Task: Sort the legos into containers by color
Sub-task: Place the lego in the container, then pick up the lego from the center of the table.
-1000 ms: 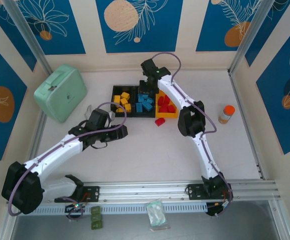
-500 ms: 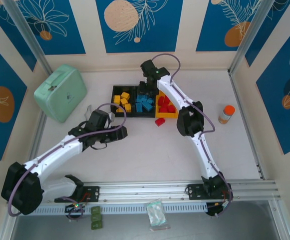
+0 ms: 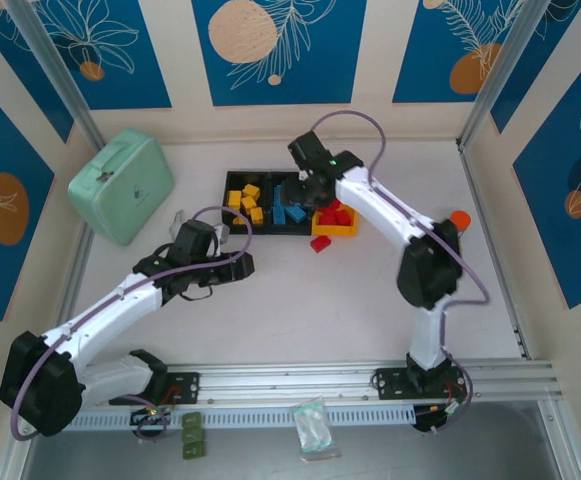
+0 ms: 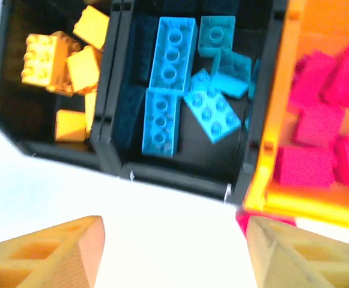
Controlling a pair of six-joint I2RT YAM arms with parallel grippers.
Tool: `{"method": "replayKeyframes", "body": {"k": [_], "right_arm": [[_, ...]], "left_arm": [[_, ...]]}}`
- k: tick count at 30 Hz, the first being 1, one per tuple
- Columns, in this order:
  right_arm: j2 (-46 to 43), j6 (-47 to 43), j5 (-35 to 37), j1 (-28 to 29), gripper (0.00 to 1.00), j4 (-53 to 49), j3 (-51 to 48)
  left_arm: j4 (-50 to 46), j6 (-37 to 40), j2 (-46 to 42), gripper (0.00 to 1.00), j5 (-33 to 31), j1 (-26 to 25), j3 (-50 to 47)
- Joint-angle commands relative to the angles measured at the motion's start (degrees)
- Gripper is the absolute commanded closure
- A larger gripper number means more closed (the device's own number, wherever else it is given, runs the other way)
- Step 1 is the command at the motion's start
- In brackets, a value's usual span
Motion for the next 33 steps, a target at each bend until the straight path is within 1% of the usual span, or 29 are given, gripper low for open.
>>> {"method": "replayKeyframes", "body": {"k": [1,2,3,6,8,11,18,23,33], "right_arm": [[-5.34,6.07,3.89,0.9,0.31,5.08,-11.51],[-6.81,7.81,5.62,1.62,0.25,5.55,-14.59],[-8.07,9.53,7.02,2.43,0.23,6.25,-17.04],[-9.39,14.07,7.3,3.36,0.18,9.5,-23.36],[-8.27,17.23,8.27,3.83,0.18,9.33,-24.57],[-5.74,20.49,9.8,4.81,0.17,12.26,-26.4],[1.97,25.61,12.47,4.99,0.16,14.7,-25.52],[5.24,28.37,13.96,4.08,0.16,15.57,-24.45],[10.25,28.77,11.65,1.88,0.17,20.66,-22.66]], "left_arm": [[0.32,2.27,-0.2,0.33,1.38,-0.38,-0.14],[0.77,2.2,0.11,0.33,1.78,-0.41,-0.09],[1.32,1.91,0.3,0.33,2.12,-0.48,-0.18],[2.53,0.98,0.61,0.33,2.66,-0.65,-0.51],[2.65,0.7,0.79,0.33,2.98,-0.64,-0.36],[2.23,0.66,0.61,0.33,2.65,-0.72,-0.27],[0.54,0.59,-0.61,0.33,1.4,-0.68,-0.86],[0.32,0.64,-0.79,0.33,0.79,-0.73,-1.32],[-0.32,0.66,0.11,0.33,0.43,-0.73,-0.97]]}}
